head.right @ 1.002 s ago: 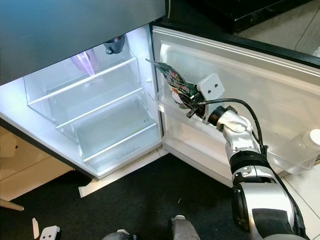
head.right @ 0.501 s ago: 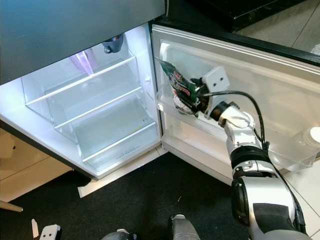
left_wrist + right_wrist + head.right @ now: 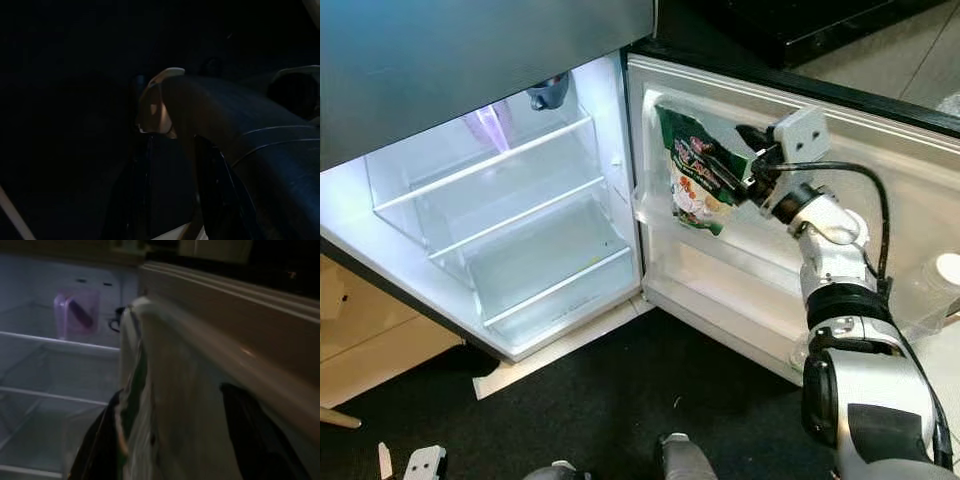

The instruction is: Restocking fridge

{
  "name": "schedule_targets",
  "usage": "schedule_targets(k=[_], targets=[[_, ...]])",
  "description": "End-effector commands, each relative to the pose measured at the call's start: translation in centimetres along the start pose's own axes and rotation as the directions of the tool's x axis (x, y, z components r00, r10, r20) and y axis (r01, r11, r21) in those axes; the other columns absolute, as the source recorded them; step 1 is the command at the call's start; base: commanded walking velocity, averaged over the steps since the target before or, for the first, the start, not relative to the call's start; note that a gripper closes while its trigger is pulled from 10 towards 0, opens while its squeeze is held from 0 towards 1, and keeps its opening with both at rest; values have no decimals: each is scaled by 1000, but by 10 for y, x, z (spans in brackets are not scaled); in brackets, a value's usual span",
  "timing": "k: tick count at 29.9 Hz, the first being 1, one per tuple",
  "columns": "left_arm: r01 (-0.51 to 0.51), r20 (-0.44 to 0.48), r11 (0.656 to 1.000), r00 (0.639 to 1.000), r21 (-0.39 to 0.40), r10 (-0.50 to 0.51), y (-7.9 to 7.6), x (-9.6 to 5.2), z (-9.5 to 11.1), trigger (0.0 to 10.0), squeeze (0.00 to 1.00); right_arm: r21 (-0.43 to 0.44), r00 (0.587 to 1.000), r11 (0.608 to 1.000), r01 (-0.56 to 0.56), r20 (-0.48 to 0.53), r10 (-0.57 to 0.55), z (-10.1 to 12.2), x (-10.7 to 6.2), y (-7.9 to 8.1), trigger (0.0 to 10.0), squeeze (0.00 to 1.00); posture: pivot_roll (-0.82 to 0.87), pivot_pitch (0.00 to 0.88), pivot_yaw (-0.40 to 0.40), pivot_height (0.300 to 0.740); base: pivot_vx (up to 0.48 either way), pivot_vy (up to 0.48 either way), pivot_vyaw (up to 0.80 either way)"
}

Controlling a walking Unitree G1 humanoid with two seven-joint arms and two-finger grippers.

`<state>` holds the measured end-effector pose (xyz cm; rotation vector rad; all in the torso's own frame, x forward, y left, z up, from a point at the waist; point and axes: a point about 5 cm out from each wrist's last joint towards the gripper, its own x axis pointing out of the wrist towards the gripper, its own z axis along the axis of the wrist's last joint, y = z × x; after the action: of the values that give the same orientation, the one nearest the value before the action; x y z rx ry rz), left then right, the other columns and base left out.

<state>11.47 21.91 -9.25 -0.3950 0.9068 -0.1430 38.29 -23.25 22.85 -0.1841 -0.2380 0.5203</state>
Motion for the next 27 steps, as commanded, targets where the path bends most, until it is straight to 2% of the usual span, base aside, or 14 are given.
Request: schedule_targets(k=[1, 5, 10, 15, 16, 18, 20, 21, 23, 24, 25, 27], targets=[[-18, -45, 999, 999, -27, 17, 1, -4, -14, 10000, 0, 0, 999, 1000, 1, 39, -1, 6, -1, -2, 10000, 0, -36, 137, 89, 740, 0, 0, 0], [-16, -42, 999, 999, -31, 14, -4, 2, -9, 10000, 0, 148, 979, 984, -97, 192, 67, 21, -5, -4, 10000, 0, -46, 111, 82, 740, 0, 0, 0], [-13, -31, 999, 999, -34, 12, -7, 5, -5, 10000, 0, 192, 961, 963, -190, 238, 142, 19, -10, 2, 10000, 0, -48, 96, 74, 740, 0, 0, 0], [-16, -26, 999, 1000, -44, 15, -10, 9, -3, 10000, 0, 237, 918, 909, -343, 289, 271, 13, -24, 14, 10000, 0, -58, 83, 63, 740, 0, 0, 0], [-16, -26, 999, 1000, -44, 15, -10, 9, -3, 10000, 0, 237, 918, 909, -343, 289, 271, 13, -24, 14, 10000, 0, -58, 83, 63, 740, 0, 0, 0], [-36, -25, 997, 999, -61, 34, -12, 10, -4, 10000, 0, 263, 885, 861, -435, 301, 355, 9, -32, 24, 10000, 0, -60, 76, 47, 740, 0, 0, 0], [-53, -30, 996, 998, -70, 51, -12, 11, -6, 10000, 0, 269, 828, 789, -552, 285, 483, 0, -41, 44, 10000, 0, -62, 68, 47, 740, 0, 0, 0], [-53, -30, 996, 998, -70, 51, -12, 11, -6, 10000, 0, 269, 828, 789, -552, 285, 483, 0, -41, 44, 10000, 0, -62, 68, 47, 740, 0, 0, 0], [-68, -40, 995, 997, -77, 65, -12, 11, -8, 10000, 0, 350, 776, 693, -630, 248, 580, -21, -50, 74, 10000, 0, -62, 65, 42, 740, 0, 0, 0], [-73, -41, 994, 997, -81, 70, -12, 11, -8, 10000, 0, 387, 760, 659, -645, 238, 605, -29, -54, 84, 10000, 0, -61, 63, 40, 740, 0, 0, 0], [-73, -41, 994, 997, -81, 70, -12, 11, -8, 10000, 0, 387, 760, 659, -645, 238, 605, -29, -54, 84, 10000, 0, -61, 63, 40, 740, 0, 0, 0], [-87, -39, 992, 996, -94, 84, -11, 10, -8, 10000, 0, 452, 741, 606, -654, 222, 633, -45, -61, 100, 10000, 0, -60, 57, 39, 740, 0, 0, 0]])
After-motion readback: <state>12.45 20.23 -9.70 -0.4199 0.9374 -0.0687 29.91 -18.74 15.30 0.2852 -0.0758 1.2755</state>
